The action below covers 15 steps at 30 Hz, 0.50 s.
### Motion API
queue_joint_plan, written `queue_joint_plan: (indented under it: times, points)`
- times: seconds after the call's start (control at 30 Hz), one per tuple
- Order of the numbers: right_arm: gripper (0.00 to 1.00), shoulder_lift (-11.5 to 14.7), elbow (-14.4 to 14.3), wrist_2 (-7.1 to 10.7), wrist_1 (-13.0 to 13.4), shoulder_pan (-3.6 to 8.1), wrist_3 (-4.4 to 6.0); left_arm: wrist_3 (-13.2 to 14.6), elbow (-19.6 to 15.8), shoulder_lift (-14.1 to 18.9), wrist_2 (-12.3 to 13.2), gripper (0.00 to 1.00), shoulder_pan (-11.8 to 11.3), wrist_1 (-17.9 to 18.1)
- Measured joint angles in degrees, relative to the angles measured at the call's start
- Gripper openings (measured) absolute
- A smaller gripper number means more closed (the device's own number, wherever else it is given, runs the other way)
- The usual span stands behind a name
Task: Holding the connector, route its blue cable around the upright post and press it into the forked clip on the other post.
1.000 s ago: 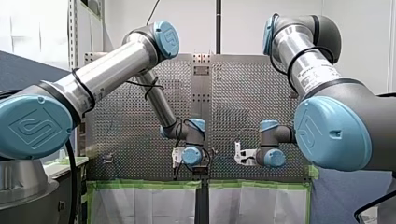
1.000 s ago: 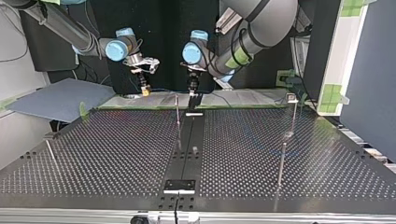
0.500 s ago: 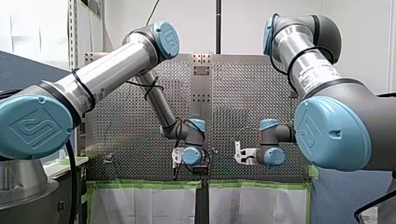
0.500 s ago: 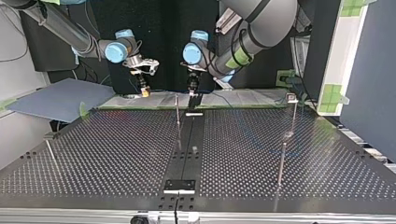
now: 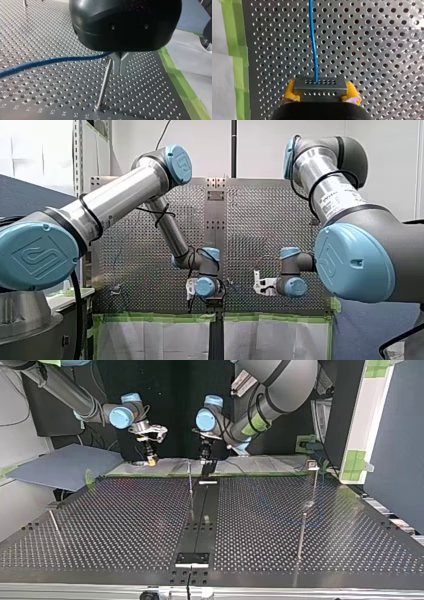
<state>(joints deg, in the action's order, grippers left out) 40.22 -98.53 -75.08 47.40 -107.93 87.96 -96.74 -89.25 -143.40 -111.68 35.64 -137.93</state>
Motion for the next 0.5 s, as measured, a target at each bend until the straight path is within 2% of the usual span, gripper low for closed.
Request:
queue_joint_plan:
  times: [0.23, 0.5]
  points:
    - [0.00, 0.00, 0.03, -0.05, -0.07, 0.50, -0.04, -0.35, 0.65, -0.03, 1.02, 0.00, -0.27, -0.06]
    - [0.00, 0.00, 0.04, -0.08, -0.18, 0.56, -0.18, -0.60, 0.81, -0.19, 1.82, 0.00, -0.52, -0.03]
